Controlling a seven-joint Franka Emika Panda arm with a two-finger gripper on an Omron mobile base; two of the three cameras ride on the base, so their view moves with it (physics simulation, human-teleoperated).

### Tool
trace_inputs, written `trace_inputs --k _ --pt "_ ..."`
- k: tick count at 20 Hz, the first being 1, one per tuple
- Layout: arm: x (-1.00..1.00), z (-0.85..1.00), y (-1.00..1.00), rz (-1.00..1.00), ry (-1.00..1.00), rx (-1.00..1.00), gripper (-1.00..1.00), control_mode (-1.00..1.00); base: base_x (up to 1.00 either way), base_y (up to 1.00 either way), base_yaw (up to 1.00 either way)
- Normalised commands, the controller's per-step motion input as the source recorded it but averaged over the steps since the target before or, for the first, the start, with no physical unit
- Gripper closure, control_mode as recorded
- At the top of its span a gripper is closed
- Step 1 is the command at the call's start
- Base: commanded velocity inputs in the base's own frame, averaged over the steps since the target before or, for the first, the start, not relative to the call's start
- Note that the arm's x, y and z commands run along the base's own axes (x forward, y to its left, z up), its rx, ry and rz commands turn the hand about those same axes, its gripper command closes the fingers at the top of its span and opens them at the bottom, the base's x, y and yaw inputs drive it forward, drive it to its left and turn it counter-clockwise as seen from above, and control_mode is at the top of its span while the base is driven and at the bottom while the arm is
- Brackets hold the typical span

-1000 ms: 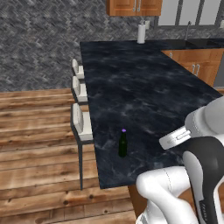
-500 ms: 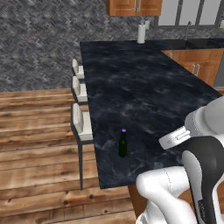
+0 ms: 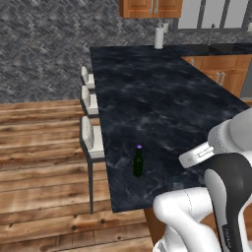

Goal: Get the candle and the beer from the cabinet and move them to the dining counter.

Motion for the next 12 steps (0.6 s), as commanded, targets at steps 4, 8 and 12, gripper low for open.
trace_inputs --k 4,8,12 --pt "0.00 0.00 0.00 0.00 0.00 0.00 -1.00 1.00 0.00 0.00 0.00" --pt "0.00 0.00 0.00 0.00 0.00 0.00 -1.00 1.00 0.00 0.00 0.00" --pt "0.00 0.00 0.00 0.00 0.00 0.00 -1.00 1.00 -0.26 0.00 0.00"
